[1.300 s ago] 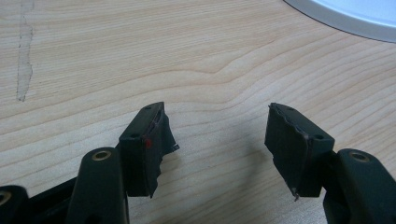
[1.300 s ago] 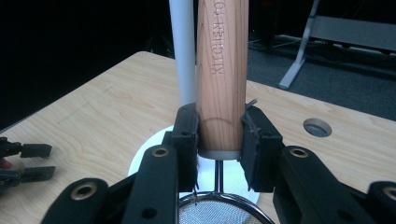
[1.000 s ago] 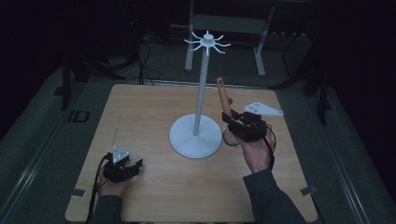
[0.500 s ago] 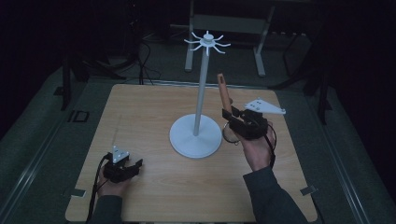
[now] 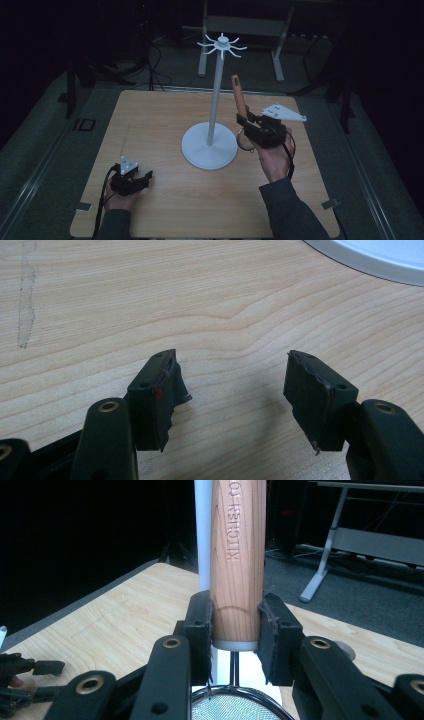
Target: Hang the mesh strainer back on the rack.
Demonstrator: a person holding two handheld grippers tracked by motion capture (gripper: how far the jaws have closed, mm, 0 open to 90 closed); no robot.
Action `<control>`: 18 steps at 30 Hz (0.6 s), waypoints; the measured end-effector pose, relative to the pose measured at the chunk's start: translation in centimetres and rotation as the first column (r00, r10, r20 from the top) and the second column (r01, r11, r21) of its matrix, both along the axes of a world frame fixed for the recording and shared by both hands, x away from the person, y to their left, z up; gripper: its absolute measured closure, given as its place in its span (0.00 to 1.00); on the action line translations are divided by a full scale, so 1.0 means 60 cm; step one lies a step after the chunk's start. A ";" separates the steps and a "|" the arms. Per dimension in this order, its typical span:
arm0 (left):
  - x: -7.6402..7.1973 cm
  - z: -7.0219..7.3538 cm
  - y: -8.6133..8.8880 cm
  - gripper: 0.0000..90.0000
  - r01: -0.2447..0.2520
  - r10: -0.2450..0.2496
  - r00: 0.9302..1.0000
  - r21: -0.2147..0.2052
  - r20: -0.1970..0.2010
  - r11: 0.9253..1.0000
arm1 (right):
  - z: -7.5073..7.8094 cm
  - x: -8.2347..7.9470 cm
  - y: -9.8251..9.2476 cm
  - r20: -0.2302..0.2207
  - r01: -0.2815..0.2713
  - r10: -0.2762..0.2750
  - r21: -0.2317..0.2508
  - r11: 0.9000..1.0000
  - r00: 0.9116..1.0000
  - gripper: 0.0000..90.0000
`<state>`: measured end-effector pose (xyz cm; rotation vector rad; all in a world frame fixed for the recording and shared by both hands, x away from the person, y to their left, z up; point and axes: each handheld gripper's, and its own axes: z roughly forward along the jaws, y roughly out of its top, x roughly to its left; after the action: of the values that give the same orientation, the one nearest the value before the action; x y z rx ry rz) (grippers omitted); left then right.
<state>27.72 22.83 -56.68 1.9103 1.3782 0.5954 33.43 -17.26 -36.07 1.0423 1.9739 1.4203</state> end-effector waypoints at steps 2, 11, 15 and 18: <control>0.000 0.000 0.000 0.44 0.000 0.000 1.000 -0.001 0.000 1.000 | 0.002 0.000 0.000 0.006 0.000 -0.001 0.003 1.000 1.000 0.77; 0.000 0.000 0.001 0.43 0.000 0.000 1.000 -0.003 0.002 1.000 | 0.016 -0.001 0.001 0.020 -0.006 0.006 0.020 1.000 1.000 0.77; -0.001 0.000 0.001 0.43 -0.002 0.002 1.000 -0.004 0.003 1.000 | 0.019 -0.001 0.004 0.027 -0.010 0.009 0.019 1.000 1.000 0.77; -0.001 0.000 0.002 0.43 -0.002 0.002 1.000 -0.006 0.001 1.000 | 0.021 -0.002 0.006 0.032 -0.011 0.010 0.022 1.000 0.999 0.77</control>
<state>27.69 22.94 -56.67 1.9037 1.3799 0.5923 33.33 -16.88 -34.80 1.0140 1.9481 1.4586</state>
